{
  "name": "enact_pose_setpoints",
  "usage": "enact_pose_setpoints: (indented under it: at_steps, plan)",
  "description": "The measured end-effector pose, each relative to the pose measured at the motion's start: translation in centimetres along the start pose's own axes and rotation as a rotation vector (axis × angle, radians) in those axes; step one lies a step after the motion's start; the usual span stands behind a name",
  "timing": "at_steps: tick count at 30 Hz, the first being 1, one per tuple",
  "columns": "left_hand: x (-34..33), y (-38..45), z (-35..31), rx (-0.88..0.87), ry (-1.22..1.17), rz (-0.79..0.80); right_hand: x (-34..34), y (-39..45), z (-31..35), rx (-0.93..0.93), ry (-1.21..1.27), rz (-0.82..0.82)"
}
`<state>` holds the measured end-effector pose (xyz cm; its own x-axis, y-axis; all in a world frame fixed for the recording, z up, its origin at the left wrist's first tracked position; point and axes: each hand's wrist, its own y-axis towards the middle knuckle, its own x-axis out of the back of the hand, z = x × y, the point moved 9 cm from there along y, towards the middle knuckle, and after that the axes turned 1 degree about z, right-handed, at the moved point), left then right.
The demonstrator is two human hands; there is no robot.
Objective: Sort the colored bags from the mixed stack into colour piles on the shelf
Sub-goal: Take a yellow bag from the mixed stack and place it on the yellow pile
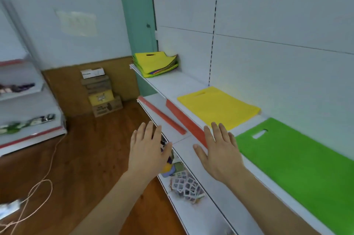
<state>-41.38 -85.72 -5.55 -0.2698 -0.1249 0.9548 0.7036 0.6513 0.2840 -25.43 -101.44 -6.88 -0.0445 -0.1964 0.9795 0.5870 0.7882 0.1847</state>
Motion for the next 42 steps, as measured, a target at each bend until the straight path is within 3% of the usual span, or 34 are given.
enact_pose_setpoints:
  at_steps: [13, 23, 38, 42]
  plan:
    - [-2.0, 15.9, 18.1, 0.174, 0.008, -0.054, -3.9, 24.0, 13.9, 0.152, -0.036, 0.019]
    - [-4.6, 32.0, 29.8, 0.063, -0.003, -0.062, -7.3, 39.6, 21.1, 0.018, -0.025, -0.02]
    - [-12.7, 56.0, 33.8, -0.186, -0.017, 0.022, -11.4, 60.8, 21.2, -0.14, -0.016, -0.1]
    - [-12.2, 63.2, 34.0, -0.242, 0.009, -0.023, -12.2, 66.5, 19.7, -0.22, -0.031, -0.105]
